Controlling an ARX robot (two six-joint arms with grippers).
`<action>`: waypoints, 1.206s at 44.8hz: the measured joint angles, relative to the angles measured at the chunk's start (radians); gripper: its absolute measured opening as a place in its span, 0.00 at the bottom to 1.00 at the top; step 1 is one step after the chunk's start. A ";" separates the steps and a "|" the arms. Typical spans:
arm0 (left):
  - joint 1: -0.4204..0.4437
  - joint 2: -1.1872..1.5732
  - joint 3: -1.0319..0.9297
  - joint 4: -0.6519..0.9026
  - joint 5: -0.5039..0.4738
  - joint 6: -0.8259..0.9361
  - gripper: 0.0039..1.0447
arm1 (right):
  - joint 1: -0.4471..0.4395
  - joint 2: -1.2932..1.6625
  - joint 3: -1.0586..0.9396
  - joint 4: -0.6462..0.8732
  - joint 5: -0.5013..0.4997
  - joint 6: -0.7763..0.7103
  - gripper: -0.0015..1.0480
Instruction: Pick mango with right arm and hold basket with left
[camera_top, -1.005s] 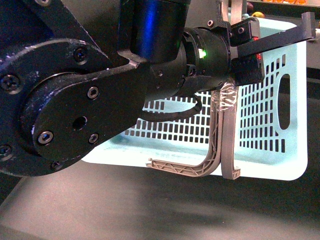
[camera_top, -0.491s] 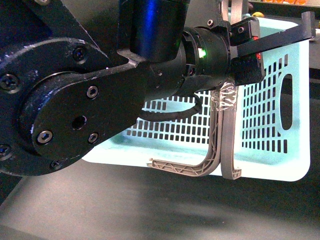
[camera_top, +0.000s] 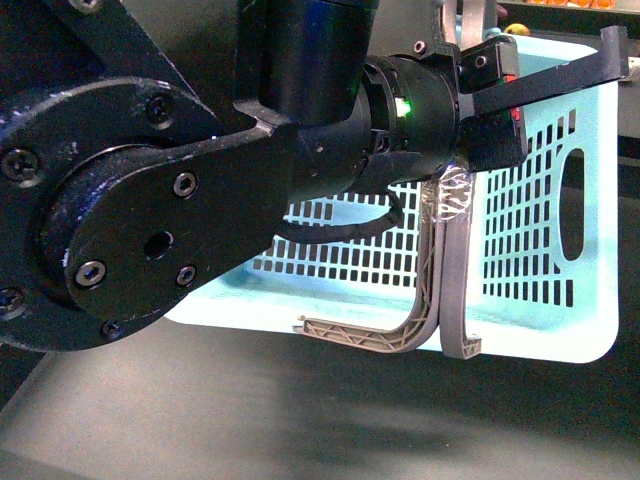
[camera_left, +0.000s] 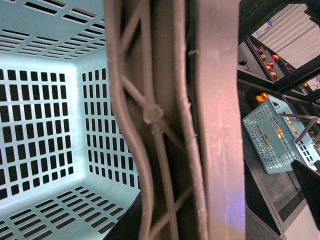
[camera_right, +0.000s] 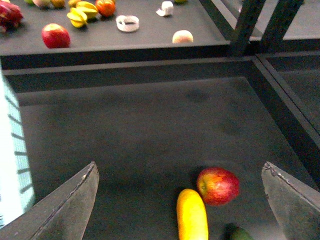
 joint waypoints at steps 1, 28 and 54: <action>0.000 0.000 0.000 0.000 0.000 0.000 0.14 | -0.004 0.031 0.006 0.021 0.000 -0.001 0.92; 0.000 0.000 0.000 0.000 0.000 0.003 0.14 | -0.071 0.884 0.291 0.283 0.016 -0.035 0.92; 0.000 0.000 0.000 0.000 0.000 0.003 0.14 | -0.133 1.269 0.578 0.200 0.076 -0.023 0.92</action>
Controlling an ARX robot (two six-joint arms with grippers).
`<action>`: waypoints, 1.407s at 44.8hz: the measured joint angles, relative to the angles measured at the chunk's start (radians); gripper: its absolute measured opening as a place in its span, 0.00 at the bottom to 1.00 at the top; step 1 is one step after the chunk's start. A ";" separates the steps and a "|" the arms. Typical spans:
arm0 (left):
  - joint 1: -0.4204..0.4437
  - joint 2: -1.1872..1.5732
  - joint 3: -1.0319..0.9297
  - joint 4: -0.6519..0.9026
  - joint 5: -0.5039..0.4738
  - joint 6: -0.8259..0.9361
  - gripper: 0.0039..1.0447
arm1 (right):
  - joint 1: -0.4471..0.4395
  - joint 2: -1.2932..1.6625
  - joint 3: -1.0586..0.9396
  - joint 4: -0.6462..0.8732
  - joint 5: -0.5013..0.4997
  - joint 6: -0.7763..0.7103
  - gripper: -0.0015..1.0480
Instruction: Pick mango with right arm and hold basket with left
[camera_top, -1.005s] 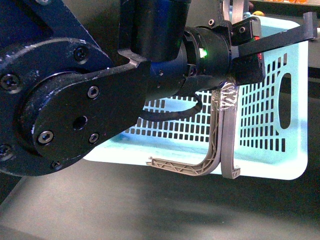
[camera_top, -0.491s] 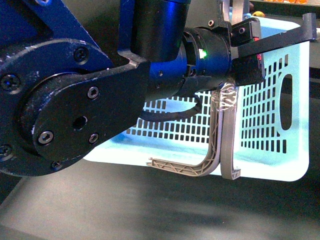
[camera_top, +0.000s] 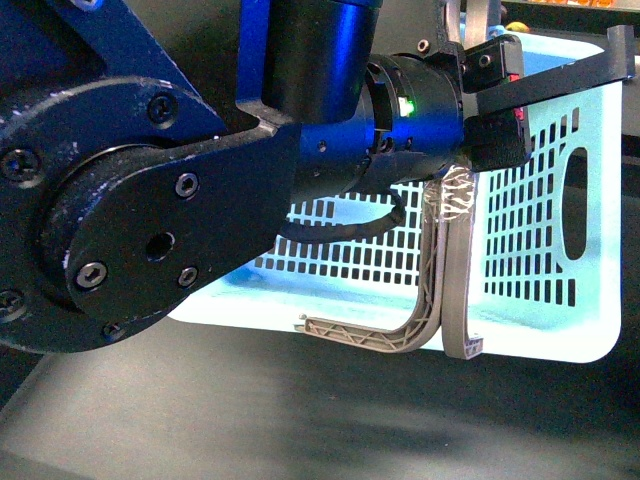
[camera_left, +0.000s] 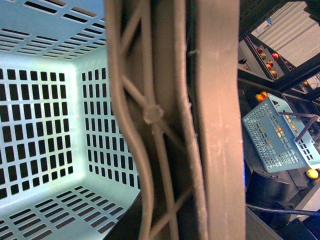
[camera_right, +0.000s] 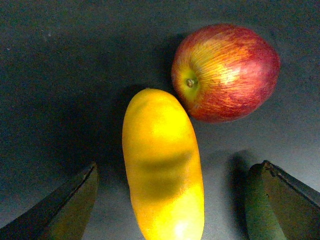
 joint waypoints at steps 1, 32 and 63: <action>0.000 0.000 0.000 0.000 0.000 0.000 0.14 | -0.002 0.009 0.010 -0.007 0.001 0.003 0.92; 0.000 0.000 0.000 0.000 0.000 0.000 0.14 | -0.023 0.161 0.177 -0.098 0.043 0.032 0.92; 0.000 0.000 0.000 0.000 -0.001 0.000 0.14 | -0.025 0.116 0.136 -0.097 -0.015 0.062 0.53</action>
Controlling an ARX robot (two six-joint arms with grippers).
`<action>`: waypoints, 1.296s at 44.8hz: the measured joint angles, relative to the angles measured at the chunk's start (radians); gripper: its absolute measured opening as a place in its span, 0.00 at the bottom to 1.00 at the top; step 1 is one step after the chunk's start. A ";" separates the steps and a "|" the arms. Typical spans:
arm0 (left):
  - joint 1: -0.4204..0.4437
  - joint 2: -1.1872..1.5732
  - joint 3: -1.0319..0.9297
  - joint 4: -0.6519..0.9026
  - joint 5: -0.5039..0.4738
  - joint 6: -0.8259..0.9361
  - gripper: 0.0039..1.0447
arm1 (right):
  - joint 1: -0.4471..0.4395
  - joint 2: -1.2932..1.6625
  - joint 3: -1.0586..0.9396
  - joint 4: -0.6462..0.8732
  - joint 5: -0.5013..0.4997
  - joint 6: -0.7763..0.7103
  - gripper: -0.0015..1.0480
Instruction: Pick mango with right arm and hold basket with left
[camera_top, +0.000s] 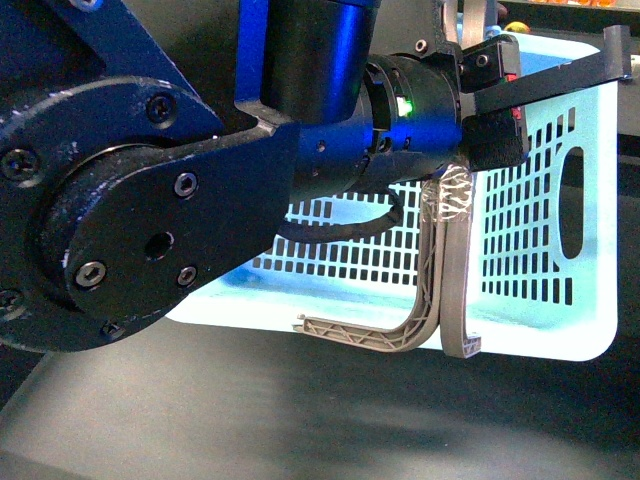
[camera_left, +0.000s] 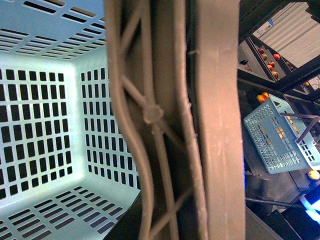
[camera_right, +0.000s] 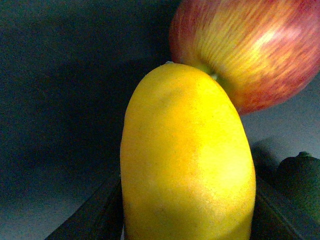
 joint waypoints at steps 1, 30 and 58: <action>0.000 0.000 0.000 0.000 0.000 0.000 0.14 | 0.000 -0.018 -0.011 0.000 -0.011 0.005 0.52; 0.000 0.000 0.000 0.000 0.000 0.000 0.14 | 0.115 -0.761 -0.288 -0.208 -0.293 0.143 0.52; 0.000 0.000 0.000 0.000 0.000 0.000 0.14 | 0.554 -1.200 -0.322 -0.420 -0.312 0.174 0.52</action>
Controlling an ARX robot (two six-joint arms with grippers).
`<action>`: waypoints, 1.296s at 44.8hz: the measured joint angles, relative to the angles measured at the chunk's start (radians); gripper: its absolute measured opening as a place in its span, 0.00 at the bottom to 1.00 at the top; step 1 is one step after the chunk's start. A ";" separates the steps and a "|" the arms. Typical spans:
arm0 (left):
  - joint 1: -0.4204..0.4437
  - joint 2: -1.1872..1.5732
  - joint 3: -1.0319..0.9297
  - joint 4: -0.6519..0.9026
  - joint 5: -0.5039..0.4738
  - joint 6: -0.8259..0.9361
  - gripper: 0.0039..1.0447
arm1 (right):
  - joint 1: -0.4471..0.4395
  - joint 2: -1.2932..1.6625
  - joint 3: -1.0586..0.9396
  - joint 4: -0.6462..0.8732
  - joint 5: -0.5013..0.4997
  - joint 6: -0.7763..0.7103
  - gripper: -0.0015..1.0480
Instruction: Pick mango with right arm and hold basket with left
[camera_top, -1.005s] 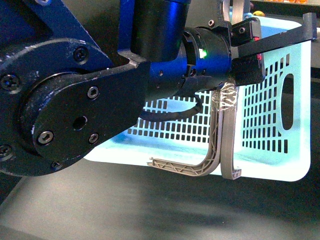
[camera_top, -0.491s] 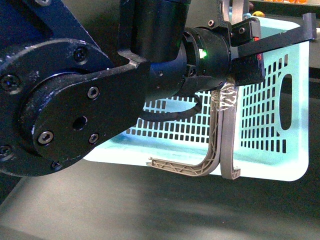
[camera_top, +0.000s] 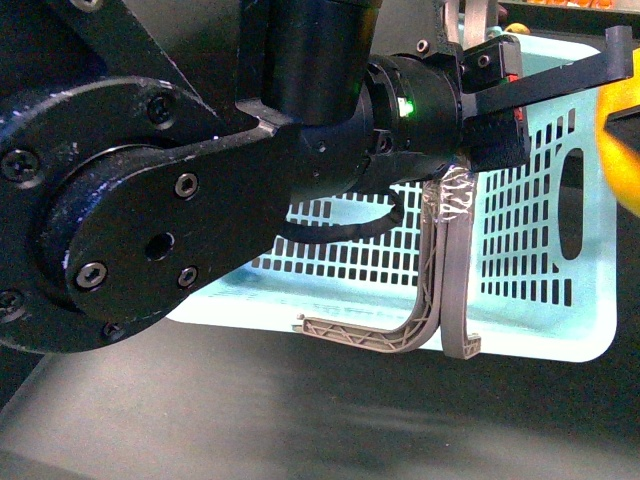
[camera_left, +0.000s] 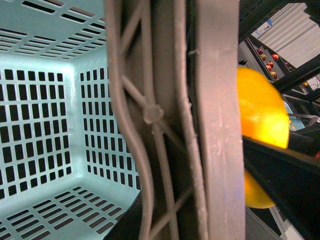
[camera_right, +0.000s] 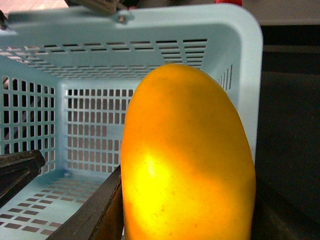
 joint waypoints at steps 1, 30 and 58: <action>0.000 0.000 0.000 0.000 0.000 0.000 0.14 | 0.011 0.018 0.006 0.006 0.010 0.000 0.52; 0.000 0.000 0.000 0.000 0.005 0.002 0.14 | 0.050 0.161 0.072 0.090 0.133 0.074 0.93; 0.000 0.004 -0.001 0.000 0.002 0.003 0.14 | -0.047 -0.687 -0.227 -0.338 0.311 0.141 0.92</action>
